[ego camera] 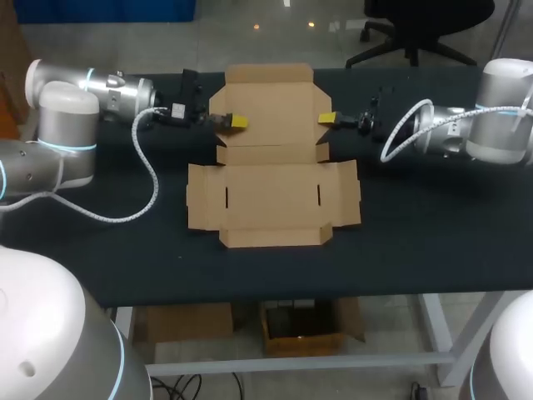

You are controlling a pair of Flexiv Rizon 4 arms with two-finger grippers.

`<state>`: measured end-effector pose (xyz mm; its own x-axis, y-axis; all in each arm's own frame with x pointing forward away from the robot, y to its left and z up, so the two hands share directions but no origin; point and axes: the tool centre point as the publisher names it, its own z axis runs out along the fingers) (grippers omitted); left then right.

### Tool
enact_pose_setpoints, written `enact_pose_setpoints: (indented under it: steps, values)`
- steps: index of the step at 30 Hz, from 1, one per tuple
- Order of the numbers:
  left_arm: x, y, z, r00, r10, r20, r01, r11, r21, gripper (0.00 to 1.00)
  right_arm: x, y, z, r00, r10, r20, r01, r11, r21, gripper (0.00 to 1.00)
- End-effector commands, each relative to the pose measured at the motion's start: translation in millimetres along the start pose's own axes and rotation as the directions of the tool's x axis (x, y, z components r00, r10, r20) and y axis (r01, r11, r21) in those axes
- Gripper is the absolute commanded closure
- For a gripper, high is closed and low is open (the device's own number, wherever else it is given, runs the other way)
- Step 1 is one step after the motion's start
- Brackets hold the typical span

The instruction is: Assemble the packaging by folding the flat box into shape, placing the metal phone stand inside, and closing the box properly

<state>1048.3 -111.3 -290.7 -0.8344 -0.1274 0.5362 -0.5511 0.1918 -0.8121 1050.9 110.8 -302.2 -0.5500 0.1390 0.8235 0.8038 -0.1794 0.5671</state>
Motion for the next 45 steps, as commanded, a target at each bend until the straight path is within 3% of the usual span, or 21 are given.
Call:
enact_pose_setpoints:
  steps: [1,19,23,34,36,40,42,45]
  values:
    - [-5.9,-0.4,1.0,0.999,-0.001,-0.039,0.001,1.0,-0.001,0.67,-3.2,1.7,1.5,1.0,-0.002,-0.01,0.002,1.0,0.002,1.0]
    - [-3.0,-2.2,6.6,0.998,0.008,-0.055,-0.007,1.0,0.002,0.82,-4.6,6.8,6.4,0.999,-0.012,-0.03,0.012,1.0,0.001,1.0]
    - [-3.0,-2.0,7.1,0.998,0.008,-0.059,-0.008,1.0,0.003,0.99,-4.5,6.9,6.6,0.999,-0.012,-0.031,0.013,1.0,0.001,1.0]
    - [-3.0,-0.4,4.6,0.997,0.015,-0.077,-0.014,1.0,0.016,1.0,-2.7,8.3,7.6,0.999,-0.015,-0.044,0.015,1.0,0.002,1.0]
    - [-3.0,-0.9,3.0,0.997,0.018,-0.078,-0.016,1.0,0.018,1.0,-0.3,9.0,5.5,0.999,-0.017,-0.042,0.017,1.0,0.001,0.67]
    - [-3.7,-4.0,-1.2,0.997,0.03,-0.075,-0.028,0.999,0.021,1.0,7.3,10.0,-3.6,0.999,-0.034,-0.01,0.034,0.999,-0.01,0.51]
    - [-4.0,-6.4,-3.2,0.997,0.04,-0.068,-0.038,0.999,0.021,1.0,12.5,10.6,-9.7,0.999,-0.043,0.015,0.043,0.999,-0.014,0.38]
    - [-4.5,-11.0,-6.1,0.997,0.058,-0.059,-0.057,0.998,0.024,1.0,21.2,10.3,-18.7,0.997,-0.058,0.058,0.059,0.998,-0.017,0.43]
